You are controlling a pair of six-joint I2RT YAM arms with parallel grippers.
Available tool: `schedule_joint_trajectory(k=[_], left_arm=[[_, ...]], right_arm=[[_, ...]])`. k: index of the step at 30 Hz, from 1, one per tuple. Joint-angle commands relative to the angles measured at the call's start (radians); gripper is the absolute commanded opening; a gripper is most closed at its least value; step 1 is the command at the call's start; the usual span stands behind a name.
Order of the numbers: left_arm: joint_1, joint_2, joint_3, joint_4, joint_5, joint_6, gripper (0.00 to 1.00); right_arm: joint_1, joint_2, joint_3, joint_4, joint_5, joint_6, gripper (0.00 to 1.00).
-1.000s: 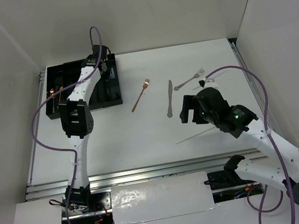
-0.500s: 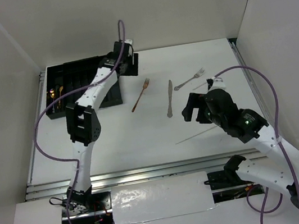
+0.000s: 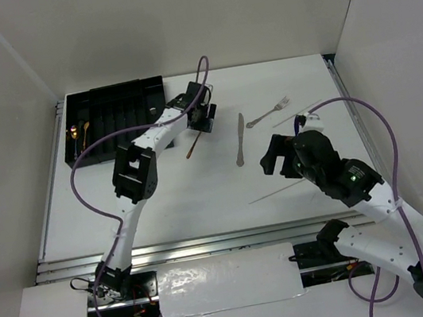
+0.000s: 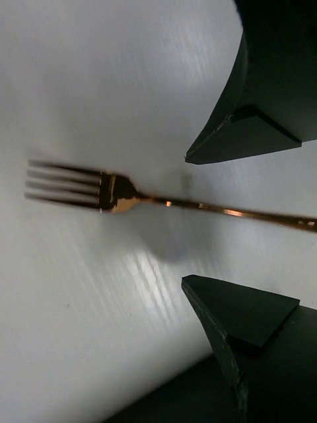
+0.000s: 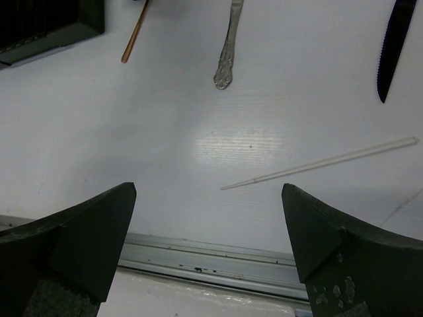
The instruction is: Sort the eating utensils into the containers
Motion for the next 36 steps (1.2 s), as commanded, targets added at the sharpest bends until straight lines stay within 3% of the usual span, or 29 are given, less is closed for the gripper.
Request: schedule_joint_trajectory(k=[1, 4, 11, 14, 17, 19, 27, 32, 36], left_arm=[[0.025, 0.028, 0.014, 0.026, 0.005, -0.016, 0.81], [0.027, 0.05, -0.003, 0.028, 0.022, -0.015, 0.79], [0.024, 0.067, -0.037, 0.032, 0.061, -0.032, 0.59], [0.015, 0.068, -0.042, 0.031, 0.041, -0.038, 0.39], [0.004, 0.067, -0.02, -0.003, 0.008, -0.038, 0.09], [0.001, 0.047, -0.009, -0.015, -0.018, -0.042, 0.0], [0.039, -0.188, -0.042, -0.01, 0.001, -0.125, 0.0], [0.142, -0.324, -0.049, -0.032, -0.006, -0.237, 0.0], [0.228, -0.389, -0.15, 0.046, 0.001, -0.294, 0.0]], right_arm=[[0.01, 0.01, -0.015, 0.028, 0.017, 0.001, 1.0], [0.007, 0.024, -0.022, 0.044, 0.007, -0.003, 1.0], [0.006, 0.039, -0.017, 0.051, 0.01, -0.015, 1.0], [0.007, 0.041, -0.02, 0.051, 0.01, -0.013, 1.0], [0.004, 0.036, -0.02, 0.051, 0.01, -0.013, 1.0], [0.006, 0.035, -0.017, 0.05, 0.01, -0.012, 1.0], [0.009, 0.0, -0.014, 0.038, 0.012, -0.007, 1.0], [0.01, -0.02, -0.017, 0.036, 0.01, -0.001, 1.0], [0.013, -0.017, -0.017, 0.038, 0.004, 0.002, 1.0]])
